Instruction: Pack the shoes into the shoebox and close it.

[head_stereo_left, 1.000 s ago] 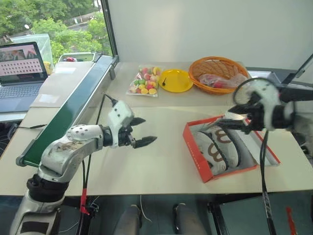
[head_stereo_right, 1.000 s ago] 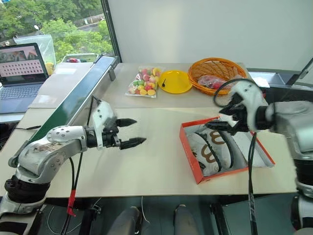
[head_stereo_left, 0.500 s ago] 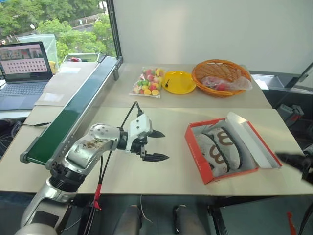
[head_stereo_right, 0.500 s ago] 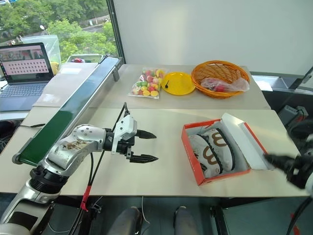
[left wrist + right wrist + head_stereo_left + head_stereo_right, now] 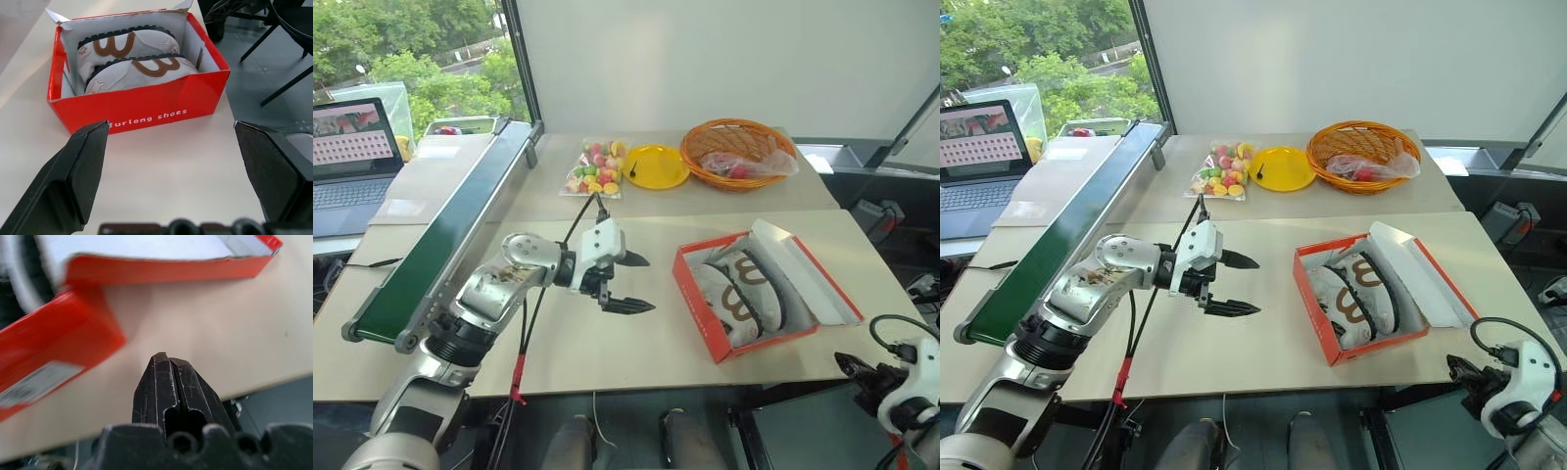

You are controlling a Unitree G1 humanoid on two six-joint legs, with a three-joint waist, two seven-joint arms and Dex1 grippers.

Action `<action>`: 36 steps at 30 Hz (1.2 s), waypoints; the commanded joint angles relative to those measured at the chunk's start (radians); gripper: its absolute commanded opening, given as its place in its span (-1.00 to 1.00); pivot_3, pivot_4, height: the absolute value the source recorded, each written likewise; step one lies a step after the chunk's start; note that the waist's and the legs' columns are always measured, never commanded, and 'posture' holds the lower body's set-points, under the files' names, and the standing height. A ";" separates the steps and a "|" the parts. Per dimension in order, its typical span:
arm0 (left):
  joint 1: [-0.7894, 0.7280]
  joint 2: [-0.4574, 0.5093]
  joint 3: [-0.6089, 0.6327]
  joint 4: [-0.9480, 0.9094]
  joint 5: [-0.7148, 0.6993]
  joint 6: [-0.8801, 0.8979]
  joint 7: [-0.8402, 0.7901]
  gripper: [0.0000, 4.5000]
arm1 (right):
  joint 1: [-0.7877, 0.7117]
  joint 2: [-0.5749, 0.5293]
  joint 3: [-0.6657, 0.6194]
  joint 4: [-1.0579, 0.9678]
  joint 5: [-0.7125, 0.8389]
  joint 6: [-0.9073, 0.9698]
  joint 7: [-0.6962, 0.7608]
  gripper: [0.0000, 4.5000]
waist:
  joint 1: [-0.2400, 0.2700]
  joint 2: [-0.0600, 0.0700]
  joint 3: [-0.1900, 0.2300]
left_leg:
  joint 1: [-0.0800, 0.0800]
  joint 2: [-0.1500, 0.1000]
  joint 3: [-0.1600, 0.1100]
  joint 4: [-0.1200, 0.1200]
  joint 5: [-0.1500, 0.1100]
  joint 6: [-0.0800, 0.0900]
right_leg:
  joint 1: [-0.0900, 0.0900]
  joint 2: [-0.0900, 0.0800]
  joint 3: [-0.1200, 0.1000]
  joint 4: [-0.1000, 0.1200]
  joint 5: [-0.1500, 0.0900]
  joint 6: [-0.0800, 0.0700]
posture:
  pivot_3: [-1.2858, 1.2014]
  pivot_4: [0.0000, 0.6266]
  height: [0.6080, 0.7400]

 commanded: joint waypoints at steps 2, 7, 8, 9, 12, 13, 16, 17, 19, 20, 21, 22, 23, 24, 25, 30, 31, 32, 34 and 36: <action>0.013 0.031 0.057 -0.063 -0.008 0.031 0.020 0.94 | -0.066 -0.016 0.039 0.138 -0.005 -0.162 -0.023 -0.98 | -0.001 0.000 0.000 | 0.000 0.000 0.000 0.000 0.000 0.000 | 0.000 0.000 0.000 0.000 0.000 0.000 | 0.03 -0.52 1.00; 0.027 0.040 0.081 -0.112 -0.017 0.078 0.049 0.94 | -0.141 -0.031 0.071 0.303 0.002 -0.295 -0.030 -0.98 | -0.003 0.001 0.001 | 0.000 0.000 0.000 0.000 0.000 0.000 | 0.000 0.000 0.000 0.000 0.000 0.000 | 0.03 -0.52 1.00; 0.031 0.042 0.084 -0.121 -0.018 0.082 0.049 0.94 | -0.150 -0.034 0.075 0.325 0.005 -0.319 -0.030 -0.98 | -0.003 0.001 0.001 | 0.000 0.000 0.000 0.000 0.000 0.000 | 0.000 0.000 0.000 0.000 0.000 0.000 | 0.03 -0.52 1.00; 0.034 0.043 0.086 -0.127 -0.019 0.086 0.051 0.94 | -0.162 -0.035 0.075 0.350 0.013 -0.346 -0.029 -0.98 | -0.003 0.001 0.001 | 0.000 0.000 0.000 0.000 0.000 0.000 | 0.000 0.000 0.000 0.000 0.000 0.000 | 0.03 -0.52 1.00; 0.028 0.030 0.089 -0.123 -0.010 0.085 0.063 0.94 | -0.197 -0.026 0.059 0.362 0.060 -0.393 -0.039 -0.98 | -0.003 0.001 0.001 | 0.000 0.000 0.000 0.000 0.000 0.000 | 0.000 0.000 0.000 0.000 0.000 0.000 | 0.03 -0.52 1.00; 0.023 0.025 0.090 -0.117 -0.010 0.086 0.066 0.94 | -0.200 -0.023 0.059 0.347 0.077 -0.395 -0.041 -0.98 | -0.003 0.001 0.001 | 0.000 0.000 0.000 0.000 0.000 0.000 | 0.000 0.000 0.000 0.000 0.000 0.000 | 0.03 -0.52 1.00; 0.018 0.018 0.089 -0.111 -0.008 0.085 0.071 0.94 | -0.186 -0.010 0.058 0.287 0.134 -0.399 -0.039 -0.98 | -0.003 0.001 0.001 | 0.000 0.000 0.000 0.000 0.000 0.000 | 0.000 0.000 0.000 0.000 0.000 0.000 | 0.03 -0.52 1.00; 0.019 0.016 0.089 -0.111 -0.008 0.084 0.071 0.94 | -0.179 -0.003 0.057 0.259 0.159 -0.392 -0.041 -0.98 | -0.004 0.001 0.001 | 0.000 0.000 0.000 0.000 0.000 0.000 | 0.000 0.000 0.000 0.000 0.000 0.000 | 0.03 -0.52 1.00; 0.017 0.012 0.086 -0.106 -0.006 0.080 0.070 0.94 | -0.147 0.010 0.067 0.189 0.208 -0.378 -0.033 -0.98 | -0.004 0.001 0.001 | 0.000 0.000 -0.001 0.000 0.000 0.000 | 0.000 0.001 0.000 0.000 0.000 0.000 | 0.03 -0.52 1.00; 0.015 0.009 0.085 -0.103 -0.005 0.078 0.070 0.94 | -0.133 0.015 0.072 0.165 0.229 -0.373 -0.030 -0.98 | -0.004 0.001 0.001 | 0.000 0.000 -0.001 -0.001 0.000 0.000 | 0.000 0.000 0.000 0.000 0.000 0.000 | 0.03 -0.52 1.00; 0.013 0.006 0.083 -0.099 -0.004 0.073 0.067 0.94 | -0.115 0.019 0.080 0.134 0.254 -0.367 -0.023 -0.98 | -0.004 0.001 0.001 | 0.000 0.000 -0.001 -0.001 0.000 0.000 | 0.000 0.001 0.000 0.000 0.000 0.000 | 0.03 -0.52 1.00; 0.010 0.002 0.079 -0.094 -0.001 0.068 0.065 0.94 | -0.100 0.021 0.087 0.107 0.276 -0.361 -0.017 -0.98 | -0.003 0.001 0.001 | 0.000 0.000 -0.001 -0.001 0.000 0.000 | 0.000 0.000 0.000 0.000 0.000 0.000 | 0.03 -0.52 1.00; 0.009 -0.002 0.075 -0.089 0.001 0.063 0.062 0.94 | -0.079 0.023 0.096 0.072 0.306 -0.349 -0.009 -0.98 | -0.003 0.001 0.001 | 0.000 0.000 -0.001 -0.001 0.000 0.000 | 0.000 0.000 0.000 0.000 0.000 0.000 | 0.03 -0.52 1.00; 0.007 -0.005 0.072 -0.086 0.001 0.059 0.058 0.94 | -0.057 0.024 0.104 0.037 0.333 -0.339 0.000 -0.98 | -0.003 0.001 0.001 | 0.000 0.000 -0.001 -0.001 0.000 0.000 | 0.000 0.000 0.000 0.000 0.000 0.000 | 0.03 -0.52 1.00; 0.004 -0.009 0.069 -0.080 0.005 0.054 0.056 0.94 | -0.035 0.023 0.112 0.000 0.364 -0.325 0.007 -0.98 | -0.003 0.001 0.001 | 0.000 0.000 -0.001 -0.001 0.000 0.000 | 0.000 0.000 0.000 0.000 0.000 0.000 | 0.03 -0.52 1.00; -0.015 -0.022 0.060 -0.050 0.015 0.037 0.042 0.94 | 0.051 -0.005 0.133 -0.090 0.470 -0.285 0.036 -0.98 | -0.004 0.001 0.001 | 0.000 0.000 -0.001 -0.001 0.000 0.000 | 0.000 0.001 0.000 0.000 0.000 0.000 | 0.03 -0.52 1.00; -0.018 -0.024 0.058 -0.044 0.017 0.033 0.040 0.94 | 0.062 -0.012 0.137 -0.100 0.485 -0.279 0.042 -0.98 | -0.003 0.001 0.001 | 0.000 0.000 -0.001 -0.001 0.000 0.000 | 0.000 0.001 0.000 0.000 0.000 0.000 | 0.03 -0.52 1.00; -0.021 -0.026 0.057 -0.039 0.019 0.028 0.039 0.94 | 0.069 -0.022 0.142 -0.107 0.489 -0.279 0.043 -0.98 | -0.001 0.001 0.001 | 0.000 0.000 -0.001 -0.001 0.000 0.000 | 0.000 0.000 0.000 0.000 0.000 0.000 | 0.03 -0.52 1.00; -0.024 -0.032 0.056 -0.033 0.022 0.023 0.038 0.94 | 0.074 -0.038 0.153 -0.117 0.504 -0.269 0.038 -0.98 | -0.001 0.001 0.001 | 0.000 0.000 -0.001 -0.001 0.000 0.000 | 0.000 0.001 0.000 0.000 0.000 0.000 | 0.03 -0.52 1.00; -0.023 -0.035 0.056 -0.033 0.024 0.021 0.037 0.94 | 0.070 -0.058 0.178 -0.125 0.497 -0.263 0.032 -0.98 | -0.002 0.001 0.001 | 0.000 0.000 -0.001 -0.001 0.000 0.000 | 0.000 0.001 0.000 0.000 0.000 0.000 | 0.03 -0.52 1.00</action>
